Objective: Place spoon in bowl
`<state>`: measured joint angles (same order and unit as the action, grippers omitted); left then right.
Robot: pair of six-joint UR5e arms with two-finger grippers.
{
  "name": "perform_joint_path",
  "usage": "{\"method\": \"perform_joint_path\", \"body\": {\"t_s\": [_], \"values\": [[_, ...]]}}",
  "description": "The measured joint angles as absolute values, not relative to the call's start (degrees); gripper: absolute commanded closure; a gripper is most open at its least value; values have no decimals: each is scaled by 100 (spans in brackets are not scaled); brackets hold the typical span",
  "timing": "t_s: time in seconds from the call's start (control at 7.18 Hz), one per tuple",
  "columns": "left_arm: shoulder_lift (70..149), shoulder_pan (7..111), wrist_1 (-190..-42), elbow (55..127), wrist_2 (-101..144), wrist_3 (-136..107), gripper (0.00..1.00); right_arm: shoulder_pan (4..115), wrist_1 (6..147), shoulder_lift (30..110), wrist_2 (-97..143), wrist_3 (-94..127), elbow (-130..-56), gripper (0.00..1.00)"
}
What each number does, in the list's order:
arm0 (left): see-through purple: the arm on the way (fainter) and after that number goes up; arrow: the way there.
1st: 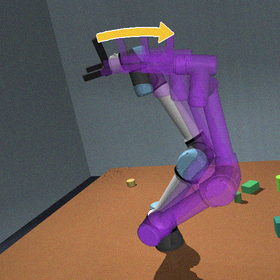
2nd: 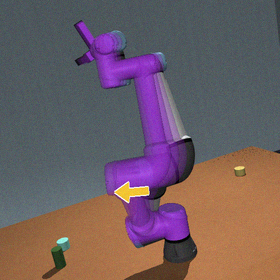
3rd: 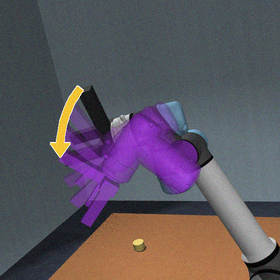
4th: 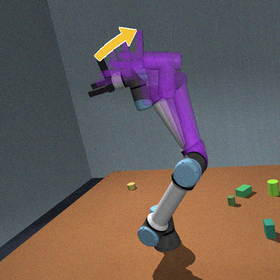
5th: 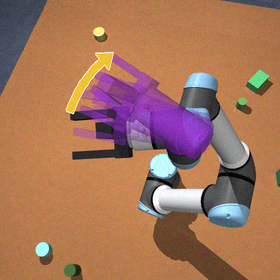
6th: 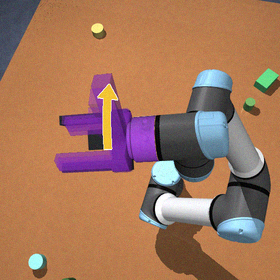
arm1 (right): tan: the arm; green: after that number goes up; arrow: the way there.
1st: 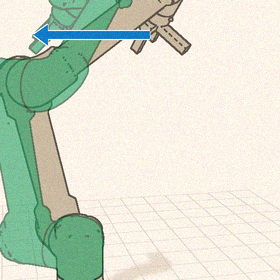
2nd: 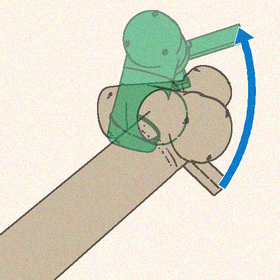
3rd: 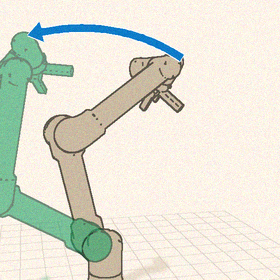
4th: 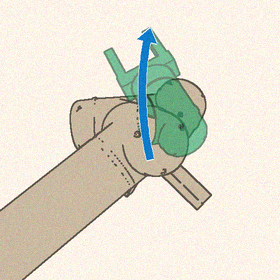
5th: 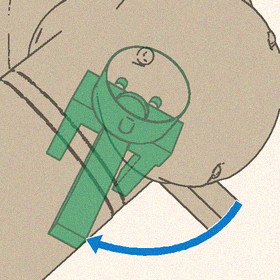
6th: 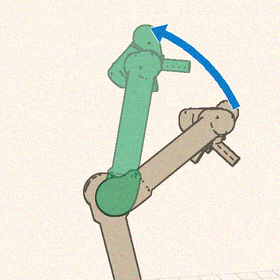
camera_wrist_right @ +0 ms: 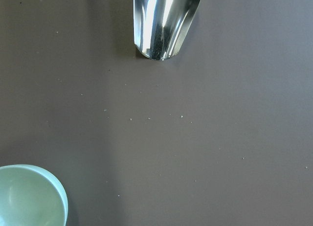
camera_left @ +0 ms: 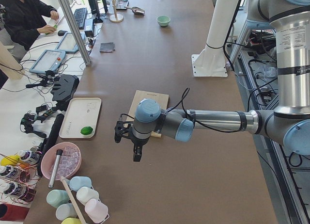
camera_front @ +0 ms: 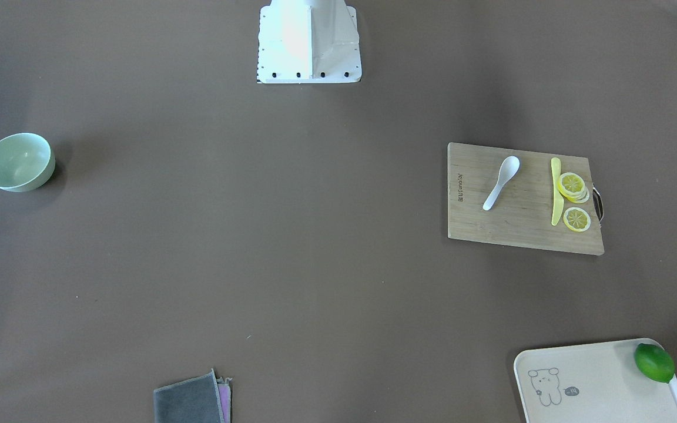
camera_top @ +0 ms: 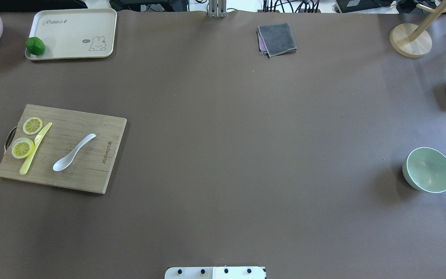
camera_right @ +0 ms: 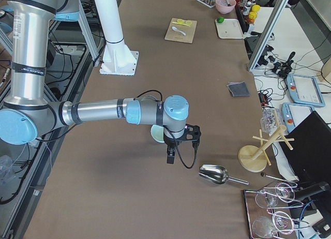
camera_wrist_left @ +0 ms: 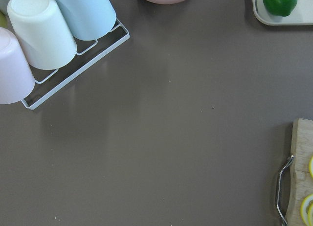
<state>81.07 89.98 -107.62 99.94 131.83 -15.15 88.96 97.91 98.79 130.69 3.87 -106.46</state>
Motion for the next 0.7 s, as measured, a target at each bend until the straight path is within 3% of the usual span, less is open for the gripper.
{"method": "perform_joint_path", "body": {"t_s": [0.7], "values": [[8529, 8536, -11045, 9968, 13339, -1563, 2, 8851, 9777, 9766, 13153, 404, -10912, 0]]}}
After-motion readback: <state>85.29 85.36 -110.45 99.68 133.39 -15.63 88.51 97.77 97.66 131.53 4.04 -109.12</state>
